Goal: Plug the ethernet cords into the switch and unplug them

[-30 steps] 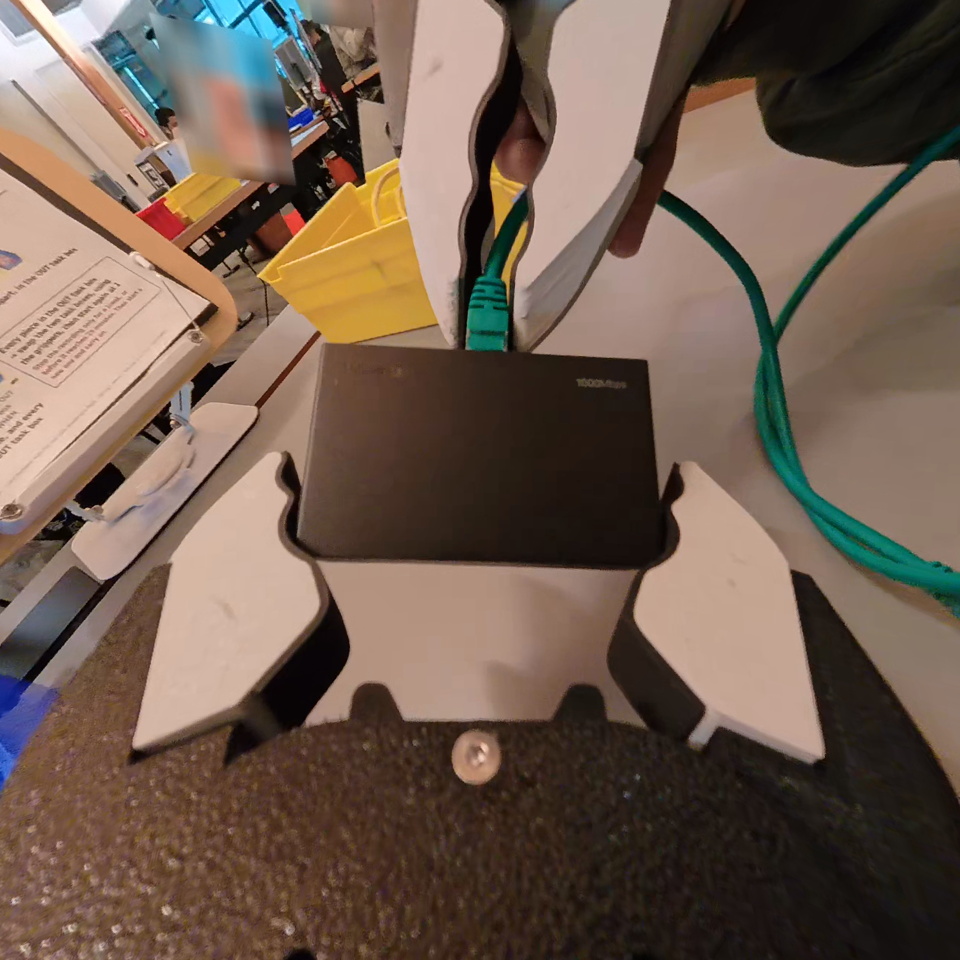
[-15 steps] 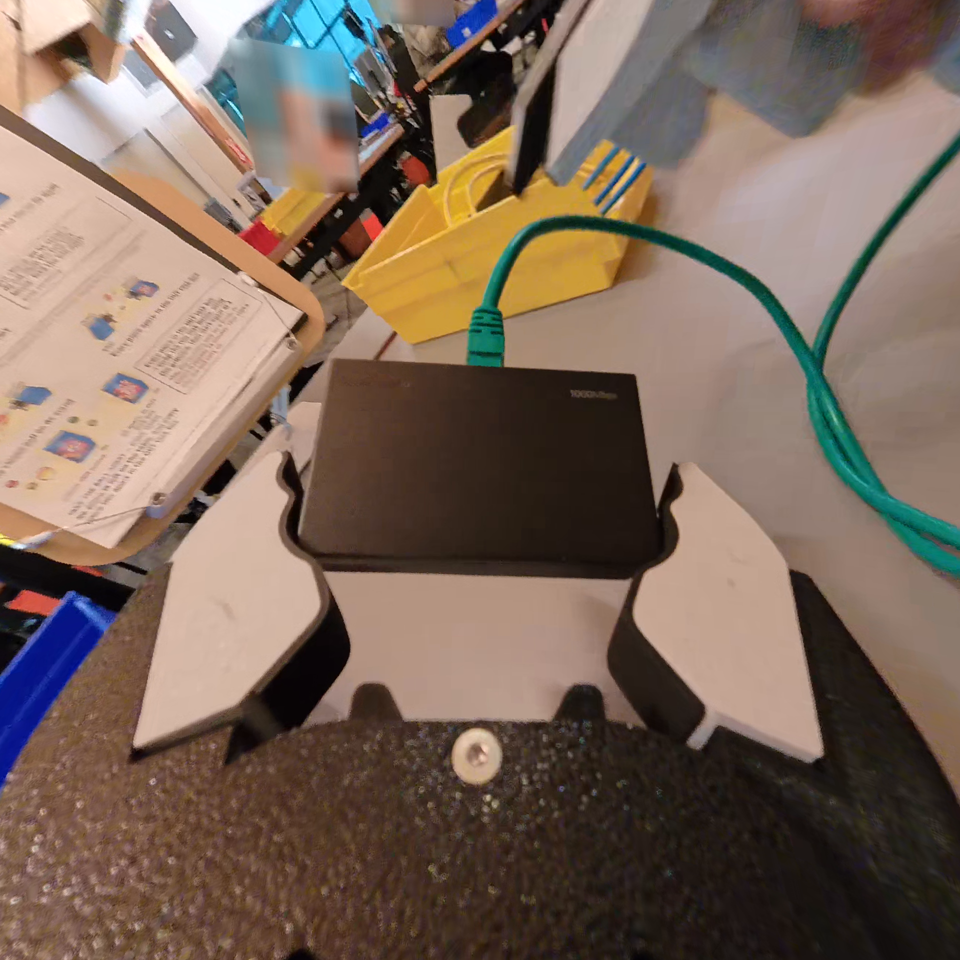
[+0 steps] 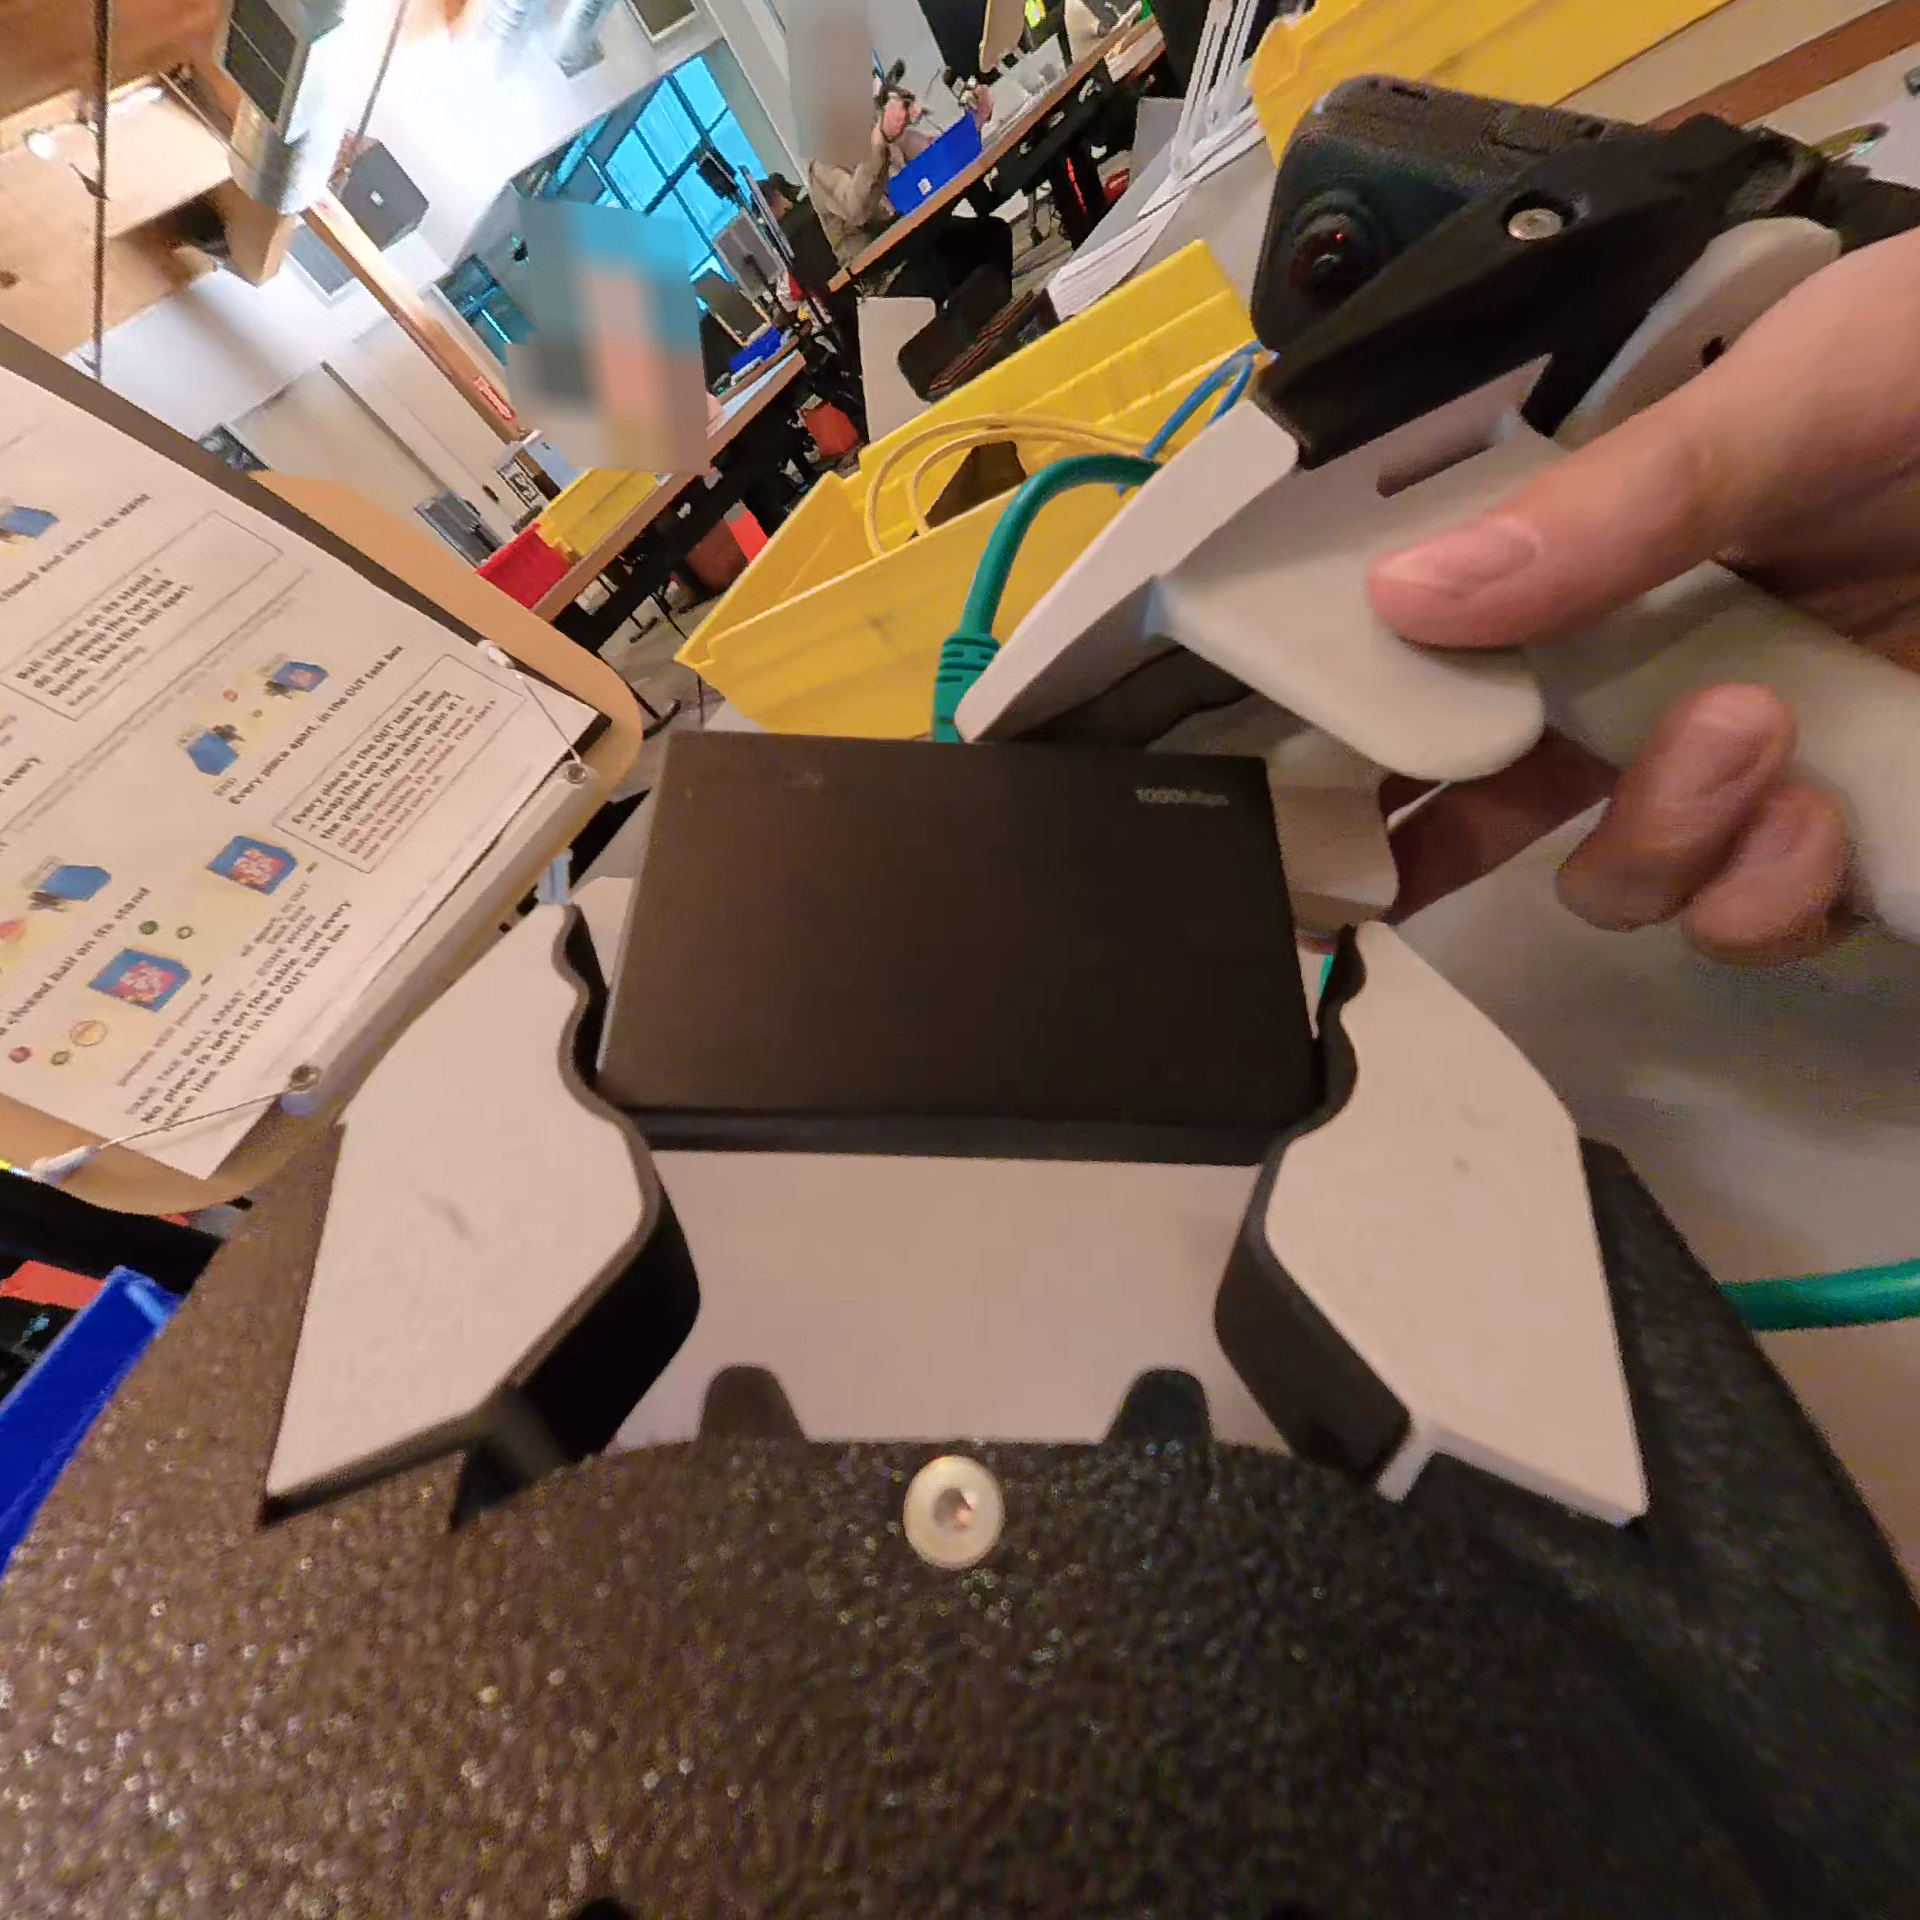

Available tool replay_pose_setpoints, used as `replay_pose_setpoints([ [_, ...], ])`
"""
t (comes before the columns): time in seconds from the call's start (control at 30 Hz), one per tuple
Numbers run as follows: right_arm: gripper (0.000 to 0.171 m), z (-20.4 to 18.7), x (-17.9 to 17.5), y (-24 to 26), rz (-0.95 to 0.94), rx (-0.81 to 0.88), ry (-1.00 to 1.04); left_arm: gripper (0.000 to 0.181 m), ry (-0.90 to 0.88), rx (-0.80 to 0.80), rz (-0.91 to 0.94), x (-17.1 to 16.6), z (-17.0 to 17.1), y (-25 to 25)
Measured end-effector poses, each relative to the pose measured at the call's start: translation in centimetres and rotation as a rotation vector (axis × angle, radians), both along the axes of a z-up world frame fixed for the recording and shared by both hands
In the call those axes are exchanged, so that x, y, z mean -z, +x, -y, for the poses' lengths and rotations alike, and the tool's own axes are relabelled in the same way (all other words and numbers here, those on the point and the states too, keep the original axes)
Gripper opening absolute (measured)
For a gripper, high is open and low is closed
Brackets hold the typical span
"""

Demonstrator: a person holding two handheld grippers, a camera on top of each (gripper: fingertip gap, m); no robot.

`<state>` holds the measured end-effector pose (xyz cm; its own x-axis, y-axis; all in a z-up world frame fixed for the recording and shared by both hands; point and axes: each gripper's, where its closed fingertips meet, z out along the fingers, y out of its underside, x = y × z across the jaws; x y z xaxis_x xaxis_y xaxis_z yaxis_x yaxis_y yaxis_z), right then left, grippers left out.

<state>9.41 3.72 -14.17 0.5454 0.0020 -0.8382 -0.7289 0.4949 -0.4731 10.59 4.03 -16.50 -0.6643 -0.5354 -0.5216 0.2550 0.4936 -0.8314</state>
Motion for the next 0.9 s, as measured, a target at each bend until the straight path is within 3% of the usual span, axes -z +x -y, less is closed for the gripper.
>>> replay_pose_setpoints([
  [0.17,0.014,0.2,0.7,0.2,-0.011,0.053,-0.003,0.127,-0.017,0.024,-0.045,0.9,0.2,0.0],
  [0.3,0.017,-0.4,1.0,-0.1,-0.058,-0.040,0.060,0.127,-0.127,0.136,-0.195,1.1,0.8,-0.9],
  [0.9,0.016,0.5,1.9,0.3,-0.169,0.056,0.135,0.128,-0.072,0.076,-0.232,2.0,1.3,-0.7],
])
